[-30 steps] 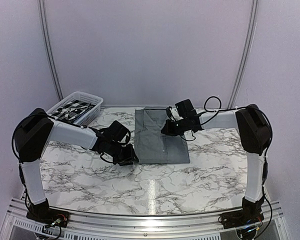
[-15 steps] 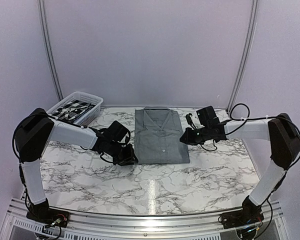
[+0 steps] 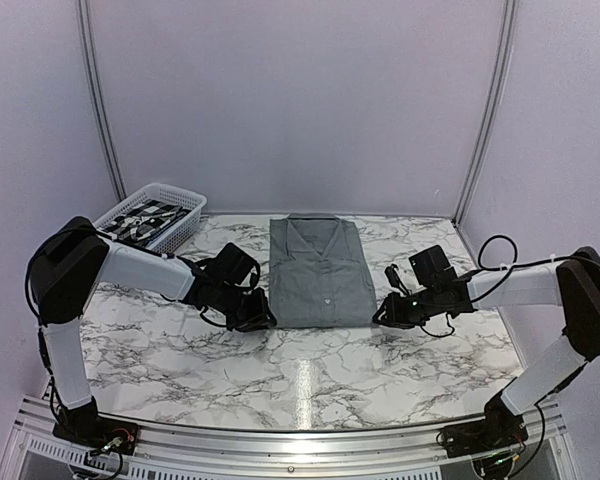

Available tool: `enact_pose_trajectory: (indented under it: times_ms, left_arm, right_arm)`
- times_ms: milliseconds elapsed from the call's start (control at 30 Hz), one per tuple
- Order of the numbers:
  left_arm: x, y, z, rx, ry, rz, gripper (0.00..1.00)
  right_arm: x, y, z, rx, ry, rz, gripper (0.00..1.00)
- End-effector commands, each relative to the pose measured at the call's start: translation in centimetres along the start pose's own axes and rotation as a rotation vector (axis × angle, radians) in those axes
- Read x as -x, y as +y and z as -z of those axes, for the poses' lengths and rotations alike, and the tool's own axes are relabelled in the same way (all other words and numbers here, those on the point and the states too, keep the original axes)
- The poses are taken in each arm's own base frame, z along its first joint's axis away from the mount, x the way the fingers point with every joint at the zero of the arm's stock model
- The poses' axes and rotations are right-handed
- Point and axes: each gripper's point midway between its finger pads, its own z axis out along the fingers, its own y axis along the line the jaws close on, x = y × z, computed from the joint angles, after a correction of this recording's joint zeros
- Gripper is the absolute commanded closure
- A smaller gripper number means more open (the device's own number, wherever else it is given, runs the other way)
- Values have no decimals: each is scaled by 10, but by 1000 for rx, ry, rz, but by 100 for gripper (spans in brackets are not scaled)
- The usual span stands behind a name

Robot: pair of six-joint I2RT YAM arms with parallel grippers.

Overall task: Fold and stack the long sleeve shirts
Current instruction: Pick up the 2/3-rectangle-folded shirt from the center of the board.

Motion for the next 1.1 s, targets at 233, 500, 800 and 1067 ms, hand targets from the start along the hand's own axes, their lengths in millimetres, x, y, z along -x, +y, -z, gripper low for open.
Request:
enact_pose_trajectory:
  times_ms: [233, 500, 800, 1067]
  left_arm:
    - [-12, 23, -7, 63, 27, 20, 79]
    - [-12, 24, -7, 66, 28, 19, 80]
    - [-10, 22, -9, 62, 28, 19, 81]
    - [-12, 23, -9, 63, 33, 19, 82]
  right_arm:
    - [0, -8, -9, 2, -13, -54, 75]
    - [6, -19, -6, -28, -51, -94, 74]
    - [13, -14, 0, -18, -75, -105, 70]
    - [13, -22, -7, -83, -65, -105, 67]
